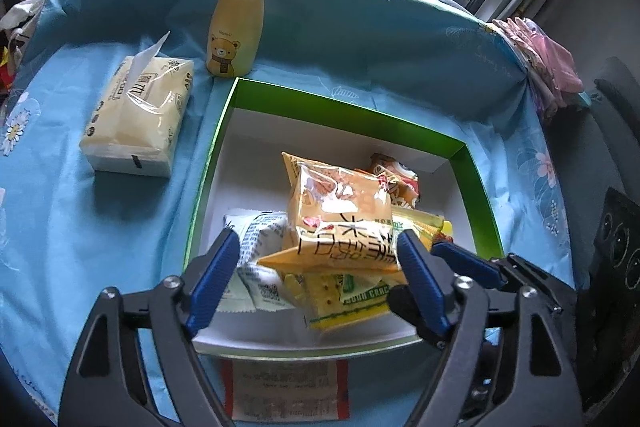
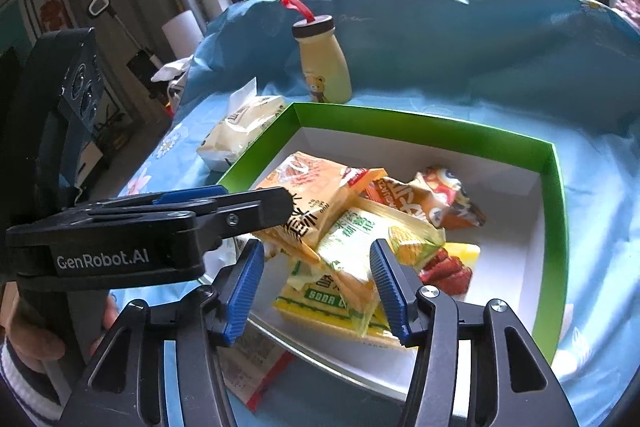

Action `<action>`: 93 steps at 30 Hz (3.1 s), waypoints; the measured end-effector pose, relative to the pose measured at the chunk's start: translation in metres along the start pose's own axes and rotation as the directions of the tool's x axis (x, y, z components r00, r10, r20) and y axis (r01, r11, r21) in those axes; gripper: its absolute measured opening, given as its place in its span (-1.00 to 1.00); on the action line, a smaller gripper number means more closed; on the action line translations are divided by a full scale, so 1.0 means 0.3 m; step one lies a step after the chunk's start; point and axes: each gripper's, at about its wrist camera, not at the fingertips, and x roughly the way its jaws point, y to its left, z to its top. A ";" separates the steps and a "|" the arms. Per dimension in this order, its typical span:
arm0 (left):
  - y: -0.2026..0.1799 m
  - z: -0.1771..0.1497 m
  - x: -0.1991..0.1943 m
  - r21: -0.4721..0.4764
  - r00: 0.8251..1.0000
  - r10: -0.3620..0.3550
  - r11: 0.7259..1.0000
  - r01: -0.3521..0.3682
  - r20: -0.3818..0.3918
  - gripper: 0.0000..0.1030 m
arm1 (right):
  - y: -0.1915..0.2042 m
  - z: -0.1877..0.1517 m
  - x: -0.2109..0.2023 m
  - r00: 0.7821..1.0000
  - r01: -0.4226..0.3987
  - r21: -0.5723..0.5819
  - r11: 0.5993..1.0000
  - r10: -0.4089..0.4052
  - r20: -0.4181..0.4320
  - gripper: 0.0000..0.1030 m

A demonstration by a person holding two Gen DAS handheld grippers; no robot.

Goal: Organize snacks
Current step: 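Raise the open left gripper out of the box, then move the left gripper down to the red-edged white packet, then close the left gripper on the red-edged packet and lift it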

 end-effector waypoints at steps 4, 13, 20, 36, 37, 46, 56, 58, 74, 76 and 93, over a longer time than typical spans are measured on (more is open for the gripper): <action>-0.005 -0.009 -0.023 0.006 1.000 0.002 1.000 -0.002 0.012 0.71 | -0.006 -0.013 -0.033 1.000 0.019 0.010 1.000 -0.019 0.016 0.15; -0.030 -0.044 -0.075 0.028 1.000 0.008 1.000 -0.009 0.021 0.71 | -0.014 -0.057 -0.127 0.996 0.075 0.036 0.997 -0.076 0.049 0.35; -0.048 -0.084 -0.125 0.042 0.999 0.018 0.999 -0.019 0.034 0.72 | -0.021 -0.088 -0.192 0.992 0.100 0.068 0.993 -0.104 0.069 0.44; -0.065 -0.177 -0.216 0.055 0.999 0.017 0.998 -0.020 0.046 0.72 | -0.007 -0.170 -0.306 0.991 0.087 0.102 0.991 -0.096 0.090 0.59; -0.064 -0.184 -0.221 0.056 0.999 0.017 0.998 -0.019 0.046 0.72 | -0.006 -0.177 -0.312 0.992 0.082 0.107 0.991 -0.092 0.090 0.59; -0.035 -0.266 -0.238 0.070 0.999 0.041 0.997 -0.044 0.034 0.86 | 0.010 -0.246 -0.306 0.998 0.036 0.103 0.994 -0.042 0.051 0.59; 0.075 -0.363 -0.176 -0.002 0.998 0.058 0.998 -0.058 -0.030 0.99 | 0.033 -0.329 -0.198 0.999 -0.023 0.117 0.993 0.027 -0.041 0.59; 0.092 -0.376 -0.158 -0.020 0.998 0.049 0.999 -0.050 -0.048 0.99 | 0.036 -0.342 -0.177 0.997 -0.046 0.132 0.990 0.053 -0.054 0.59; 0.162 -0.410 -0.056 -0.131 0.991 -0.069 0.990 0.054 -0.115 0.99 | 0.087 -0.384 -0.032 0.985 -0.112 0.132 0.985 0.127 -0.116 0.59; 0.168 -0.402 -0.052 -0.140 0.990 -0.088 0.988 0.072 -0.113 0.99 | 0.096 -0.382 -0.020 0.984 -0.119 0.121 0.985 0.133 -0.118 0.59; 0.198 -0.372 -0.022 -0.158 0.982 -0.165 0.976 0.148 -0.094 0.56 | 0.133 -0.340 0.067 0.977 -0.179 0.084 0.980 0.187 -0.103 0.48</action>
